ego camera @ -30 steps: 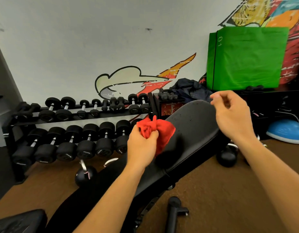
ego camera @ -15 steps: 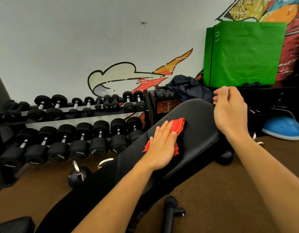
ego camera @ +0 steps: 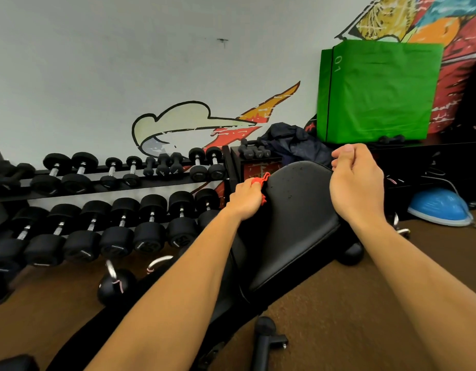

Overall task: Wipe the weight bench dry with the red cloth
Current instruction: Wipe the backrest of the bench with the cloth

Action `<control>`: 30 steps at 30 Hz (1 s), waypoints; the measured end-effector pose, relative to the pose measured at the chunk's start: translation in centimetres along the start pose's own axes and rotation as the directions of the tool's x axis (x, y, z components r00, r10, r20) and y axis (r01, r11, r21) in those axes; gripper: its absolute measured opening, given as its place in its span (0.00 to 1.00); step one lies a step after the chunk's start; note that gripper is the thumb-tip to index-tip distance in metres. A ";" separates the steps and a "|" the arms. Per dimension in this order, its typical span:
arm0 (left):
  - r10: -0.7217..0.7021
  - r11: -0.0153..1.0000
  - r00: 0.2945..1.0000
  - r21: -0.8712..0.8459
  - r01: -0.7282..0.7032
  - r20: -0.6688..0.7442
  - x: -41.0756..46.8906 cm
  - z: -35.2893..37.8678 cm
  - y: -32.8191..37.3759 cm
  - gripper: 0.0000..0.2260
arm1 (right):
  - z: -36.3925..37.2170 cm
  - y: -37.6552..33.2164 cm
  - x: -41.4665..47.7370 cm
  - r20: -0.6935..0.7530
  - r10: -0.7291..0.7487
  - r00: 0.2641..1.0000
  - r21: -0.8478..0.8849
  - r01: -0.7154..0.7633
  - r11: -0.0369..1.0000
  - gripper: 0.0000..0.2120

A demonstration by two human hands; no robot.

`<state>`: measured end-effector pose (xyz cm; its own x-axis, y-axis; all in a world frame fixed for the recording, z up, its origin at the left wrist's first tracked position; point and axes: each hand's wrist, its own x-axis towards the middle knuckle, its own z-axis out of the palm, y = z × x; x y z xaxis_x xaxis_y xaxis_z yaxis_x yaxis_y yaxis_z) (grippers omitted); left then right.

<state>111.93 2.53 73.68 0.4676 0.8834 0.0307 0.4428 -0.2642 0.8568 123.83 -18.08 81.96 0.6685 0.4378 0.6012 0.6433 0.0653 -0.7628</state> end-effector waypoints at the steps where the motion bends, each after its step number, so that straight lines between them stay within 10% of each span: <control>1: 0.014 1.000 1.000 0.020 -0.013 -0.025 -1.6 -0.1 0.6 0.28 | 0.0 0.0 0.0 0.001 -0.001 1.000 -0.005 0.001 1.000 0.16; 12: 0.300 0.953 0.954 0.031 -0.301 0.022 -13.2 1.1 1.2 0.24 | 0.0 0.1 0.1 -0.014 0.041 0.999 -0.004 -0.041 0.999 0.17; 30: 0.263 0.964 0.963 0.029 -0.265 0.050 -3.4 -0.3 7.7 0.19 | 0.3 0.5 0.1 -0.077 0.059 0.995 0.053 -0.055 0.997 0.18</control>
<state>113.53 -2.38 80.38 0.6057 0.7619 0.2292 0.3252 -0.5000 0.8026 124.09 -17.69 81.62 0.7320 0.3707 0.5716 0.5849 0.0881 -0.8063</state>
